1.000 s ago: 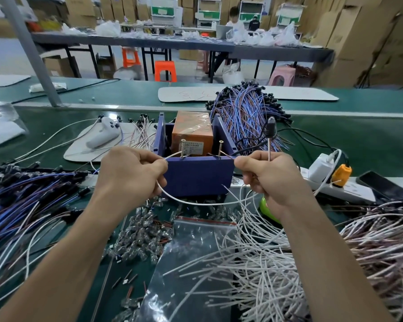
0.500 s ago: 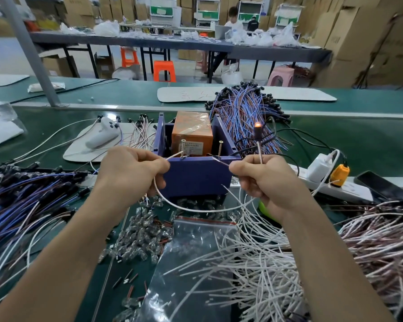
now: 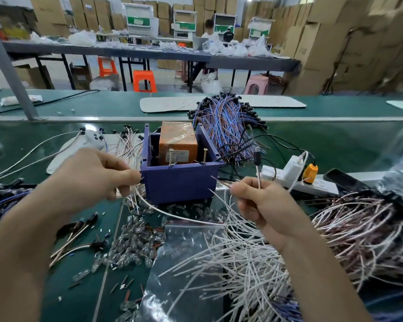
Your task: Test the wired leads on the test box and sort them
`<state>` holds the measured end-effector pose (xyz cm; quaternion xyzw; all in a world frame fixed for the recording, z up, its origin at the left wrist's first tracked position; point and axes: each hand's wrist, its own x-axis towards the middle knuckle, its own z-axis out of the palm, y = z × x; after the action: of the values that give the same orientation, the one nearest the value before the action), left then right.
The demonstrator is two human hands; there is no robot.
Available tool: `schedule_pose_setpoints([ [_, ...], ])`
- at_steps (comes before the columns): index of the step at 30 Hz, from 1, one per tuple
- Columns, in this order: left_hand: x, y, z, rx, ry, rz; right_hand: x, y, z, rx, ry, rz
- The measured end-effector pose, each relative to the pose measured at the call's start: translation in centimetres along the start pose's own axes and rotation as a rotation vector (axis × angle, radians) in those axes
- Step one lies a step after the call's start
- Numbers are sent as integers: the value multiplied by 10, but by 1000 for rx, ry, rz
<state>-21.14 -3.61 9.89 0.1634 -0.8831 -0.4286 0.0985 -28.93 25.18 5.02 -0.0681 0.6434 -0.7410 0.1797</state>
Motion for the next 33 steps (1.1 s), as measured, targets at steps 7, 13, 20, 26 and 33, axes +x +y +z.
schedule_pose_setpoints([
  [7,-3,-7,4,743,-408,-188,-45,8,-22,61,190,-9],
  [13,-41,37,66,987,-347,65,-63,9,-33,-116,225,8],
  [20,-102,84,133,490,-77,773,-84,21,-35,-592,191,12],
  [26,-111,69,173,408,-95,689,-90,29,-33,-454,354,-126],
  [33,-107,59,190,77,-404,517,-93,34,-54,-291,495,-108],
])
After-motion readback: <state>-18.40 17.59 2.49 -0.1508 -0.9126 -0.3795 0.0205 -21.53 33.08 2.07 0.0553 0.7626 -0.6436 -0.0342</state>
